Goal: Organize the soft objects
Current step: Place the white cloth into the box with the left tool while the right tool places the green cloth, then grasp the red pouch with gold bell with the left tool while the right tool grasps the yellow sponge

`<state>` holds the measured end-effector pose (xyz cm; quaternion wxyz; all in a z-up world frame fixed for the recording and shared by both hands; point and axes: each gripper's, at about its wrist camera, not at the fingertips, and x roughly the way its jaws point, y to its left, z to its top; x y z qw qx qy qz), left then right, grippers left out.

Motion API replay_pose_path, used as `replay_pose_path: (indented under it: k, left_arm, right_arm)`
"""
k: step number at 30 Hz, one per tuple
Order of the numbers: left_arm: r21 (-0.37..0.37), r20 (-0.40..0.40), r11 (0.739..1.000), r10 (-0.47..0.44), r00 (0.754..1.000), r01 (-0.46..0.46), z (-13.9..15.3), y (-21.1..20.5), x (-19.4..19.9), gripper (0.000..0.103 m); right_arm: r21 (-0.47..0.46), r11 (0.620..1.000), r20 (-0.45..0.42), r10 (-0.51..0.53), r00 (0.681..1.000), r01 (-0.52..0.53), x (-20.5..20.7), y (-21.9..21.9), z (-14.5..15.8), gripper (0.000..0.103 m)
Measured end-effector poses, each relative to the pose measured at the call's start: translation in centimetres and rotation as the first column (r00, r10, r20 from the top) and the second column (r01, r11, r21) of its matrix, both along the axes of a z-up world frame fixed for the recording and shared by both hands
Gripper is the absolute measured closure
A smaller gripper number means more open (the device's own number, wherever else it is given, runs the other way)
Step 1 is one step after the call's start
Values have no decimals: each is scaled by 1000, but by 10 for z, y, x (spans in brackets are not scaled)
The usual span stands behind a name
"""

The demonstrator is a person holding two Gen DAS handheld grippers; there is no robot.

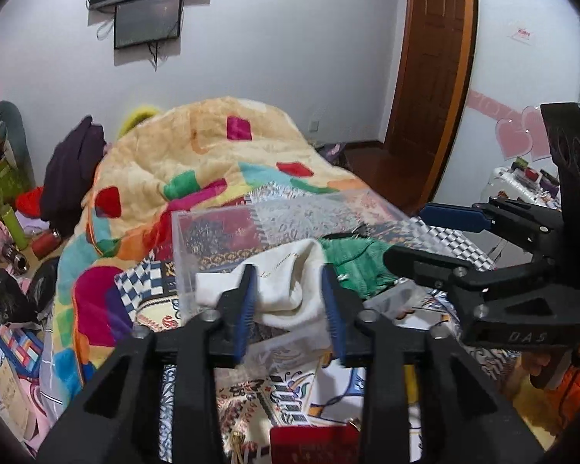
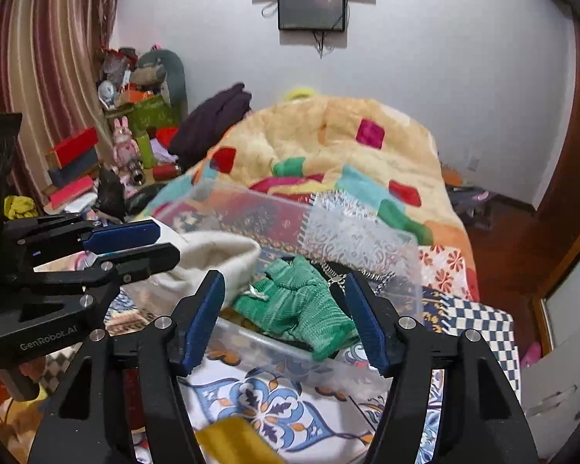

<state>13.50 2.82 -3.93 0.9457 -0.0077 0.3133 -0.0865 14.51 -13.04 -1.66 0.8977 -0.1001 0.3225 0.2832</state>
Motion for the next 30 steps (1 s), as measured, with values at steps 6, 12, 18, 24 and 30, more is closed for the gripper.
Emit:
replay_pose_path:
  k: [6,12,18,24,30]
  left_arm:
    - [17,70,1000,13,997,-14,18,-2,-35,28]
    - [38,41,999,23,999,-25,8,-3,-58,10]
    - [26,-83,1000,13,996,-11,-26,0,-70,8]
    - [6,-193,1000,17,981,-16,-62,0,-75,8]
    - [-9,-223,1000,25,975,-27,-79,-5,-77,8]
  right_arm:
    - [43,999,71,-10,997,7,-26,-16,21,22]
    - [50,999,26,-11,1000,10,-39,-27,9,20]
    - [-3,1000,-86,-12,996,12,-46,-28,-34,20]
    - [-27,1000,-189,-4,982,-1,-50,-31,-69,21]
    - [-33,999,-235,19,972,-27,-49,-27,-82,39]
